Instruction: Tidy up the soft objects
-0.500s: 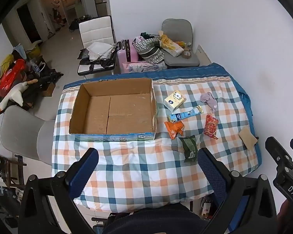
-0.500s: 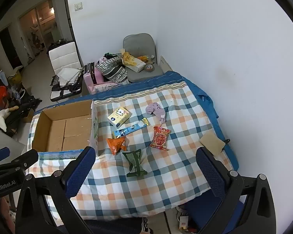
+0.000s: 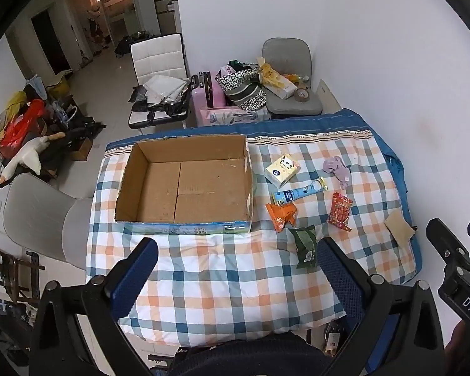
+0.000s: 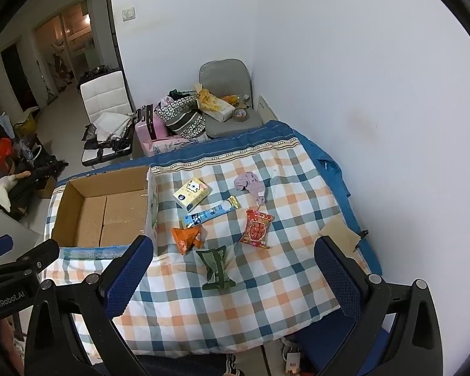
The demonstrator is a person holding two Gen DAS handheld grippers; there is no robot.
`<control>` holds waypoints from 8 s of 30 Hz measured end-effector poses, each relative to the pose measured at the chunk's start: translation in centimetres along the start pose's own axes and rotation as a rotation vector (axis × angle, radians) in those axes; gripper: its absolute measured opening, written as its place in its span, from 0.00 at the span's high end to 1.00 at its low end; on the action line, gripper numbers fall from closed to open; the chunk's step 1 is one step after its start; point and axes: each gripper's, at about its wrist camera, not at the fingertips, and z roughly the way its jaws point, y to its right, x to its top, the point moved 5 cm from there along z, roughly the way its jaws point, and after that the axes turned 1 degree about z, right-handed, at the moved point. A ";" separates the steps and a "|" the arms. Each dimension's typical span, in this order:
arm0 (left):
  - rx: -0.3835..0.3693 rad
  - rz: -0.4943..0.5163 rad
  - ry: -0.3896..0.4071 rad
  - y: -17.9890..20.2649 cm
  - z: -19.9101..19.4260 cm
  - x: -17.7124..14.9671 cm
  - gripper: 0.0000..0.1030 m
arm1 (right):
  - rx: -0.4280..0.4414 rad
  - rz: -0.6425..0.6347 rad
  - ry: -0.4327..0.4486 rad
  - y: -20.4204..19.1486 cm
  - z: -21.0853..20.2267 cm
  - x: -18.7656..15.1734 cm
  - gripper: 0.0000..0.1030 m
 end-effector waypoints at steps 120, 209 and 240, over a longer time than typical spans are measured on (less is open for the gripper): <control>-0.010 0.277 -0.656 15.1 48.3 11.5 0.17 | 0.110 0.567 -0.701 9.4 51.0 -7.8 0.05; -0.031 -0.109 -0.309 -18.2 29.3 9.2 0.07 | 0.183 -0.091 -0.506 -29.1 38.4 0.4 0.04; -0.056 0.275 -0.162 0.1 19.8 8.2 0.07 | 0.158 0.186 -0.461 -8.6 30.0 -5.1 0.01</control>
